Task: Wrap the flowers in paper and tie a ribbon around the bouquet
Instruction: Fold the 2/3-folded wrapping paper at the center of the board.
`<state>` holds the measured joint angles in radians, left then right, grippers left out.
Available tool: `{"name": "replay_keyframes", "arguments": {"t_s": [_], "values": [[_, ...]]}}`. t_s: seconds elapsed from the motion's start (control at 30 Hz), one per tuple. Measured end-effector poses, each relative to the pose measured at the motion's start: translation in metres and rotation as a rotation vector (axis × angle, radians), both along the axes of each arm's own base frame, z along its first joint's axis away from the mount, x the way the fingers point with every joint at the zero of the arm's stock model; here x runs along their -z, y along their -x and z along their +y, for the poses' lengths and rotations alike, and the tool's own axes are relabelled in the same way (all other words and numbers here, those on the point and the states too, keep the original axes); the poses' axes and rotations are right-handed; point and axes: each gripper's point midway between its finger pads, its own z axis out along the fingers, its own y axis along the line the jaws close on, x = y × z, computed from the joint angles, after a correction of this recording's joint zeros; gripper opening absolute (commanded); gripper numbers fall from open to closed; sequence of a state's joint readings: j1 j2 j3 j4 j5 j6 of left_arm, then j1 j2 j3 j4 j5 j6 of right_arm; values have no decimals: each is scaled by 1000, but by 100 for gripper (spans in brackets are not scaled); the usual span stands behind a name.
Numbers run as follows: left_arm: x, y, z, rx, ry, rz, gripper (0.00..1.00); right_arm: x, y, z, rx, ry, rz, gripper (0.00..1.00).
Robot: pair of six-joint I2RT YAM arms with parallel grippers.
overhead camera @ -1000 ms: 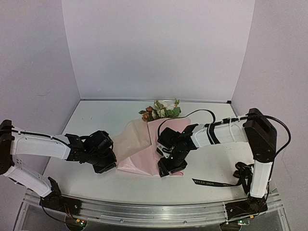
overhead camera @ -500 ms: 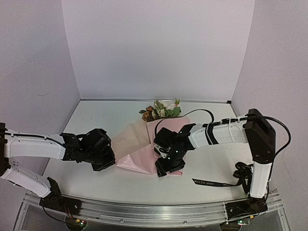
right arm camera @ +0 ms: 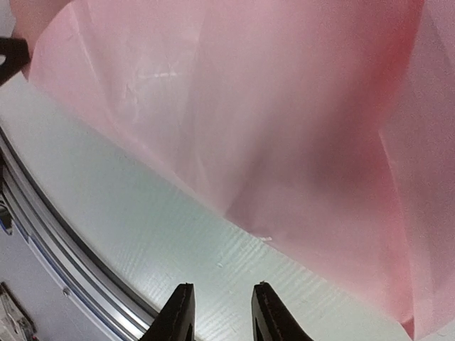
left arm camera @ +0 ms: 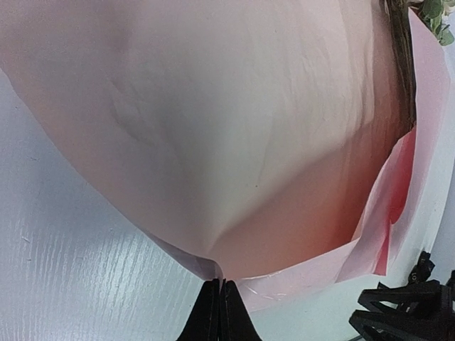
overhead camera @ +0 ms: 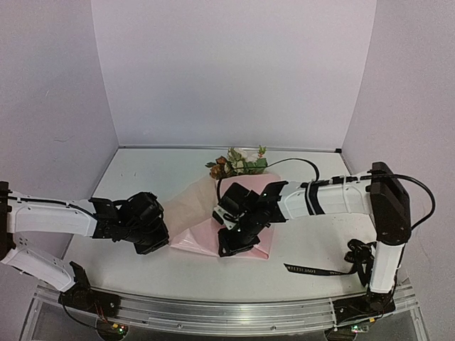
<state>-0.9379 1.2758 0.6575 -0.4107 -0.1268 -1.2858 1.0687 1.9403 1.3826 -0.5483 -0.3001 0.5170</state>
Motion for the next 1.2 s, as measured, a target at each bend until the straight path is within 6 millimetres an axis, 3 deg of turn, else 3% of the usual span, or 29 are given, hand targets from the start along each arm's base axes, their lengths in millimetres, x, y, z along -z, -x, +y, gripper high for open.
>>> {"name": "replay_keyframes", "arguments": {"t_s": [0.3,0.57,0.7,0.97,1.07,1.2], "values": [[0,0,0,5,-2,-2,0,45,-11,24,80,-10,44,12],[-19,-3,-4,64,24,-73,0,48,-20,36,142,-42,49,9],[-38,-8,-18,146,55,-151,0,48,-21,37,160,-45,54,9],[-82,-12,-74,352,167,-292,0,48,-23,37,178,-39,53,13],[-83,-13,-85,390,172,-305,0,48,-24,37,178,-40,51,16],[-74,-14,-85,392,147,-290,0,46,-23,39,159,-51,49,24]]}}
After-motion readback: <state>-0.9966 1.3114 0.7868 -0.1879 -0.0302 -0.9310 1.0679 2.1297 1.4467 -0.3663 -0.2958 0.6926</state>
